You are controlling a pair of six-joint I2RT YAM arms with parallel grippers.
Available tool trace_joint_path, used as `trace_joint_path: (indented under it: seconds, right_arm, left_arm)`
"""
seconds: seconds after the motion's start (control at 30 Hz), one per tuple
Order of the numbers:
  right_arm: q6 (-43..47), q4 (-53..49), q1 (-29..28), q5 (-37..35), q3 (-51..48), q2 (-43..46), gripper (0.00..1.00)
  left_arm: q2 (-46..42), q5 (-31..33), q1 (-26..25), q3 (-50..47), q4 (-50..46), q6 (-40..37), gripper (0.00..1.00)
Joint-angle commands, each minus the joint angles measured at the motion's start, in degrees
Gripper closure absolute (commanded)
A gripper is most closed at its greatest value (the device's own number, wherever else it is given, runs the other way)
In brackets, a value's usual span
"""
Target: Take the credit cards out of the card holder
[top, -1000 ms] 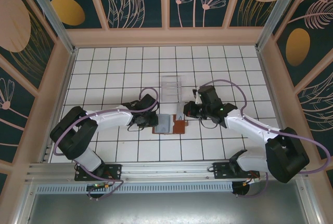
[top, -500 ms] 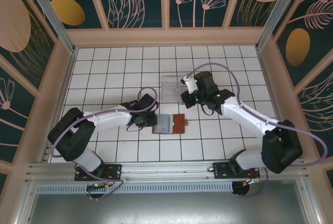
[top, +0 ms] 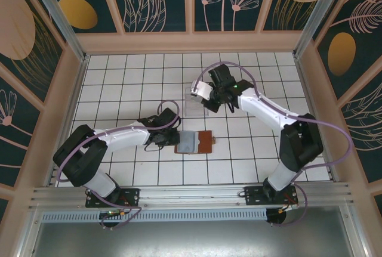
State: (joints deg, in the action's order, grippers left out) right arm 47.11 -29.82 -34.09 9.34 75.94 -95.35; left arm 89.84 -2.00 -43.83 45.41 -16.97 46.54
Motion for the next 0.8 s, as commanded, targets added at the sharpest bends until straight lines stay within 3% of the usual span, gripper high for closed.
trace_joint_path:
  seconds: [0.0, 0.4, 0.77]
  right_arm:
    - [9.72, -8.2, 0.34, 1.01, 4.83, -3.43, 1.0]
    - [14.97, -16.86, 0.06, -0.74, 16.91, -14.44, 1.0]
    - [16.18, -18.82, -0.8, -1.79, 21.57, -21.32, 1.0]
  left_arm:
    - [-1.84, 1.38, -0.19, -0.93, -0.89, -0.23, 0.76]
    - [-3.4, 1.34, -0.15, -2.08, -0.43, 1.05, 0.75]
    - [-4.1, 1.69, -0.17, -2.84, -0.43, 1.18, 0.75]
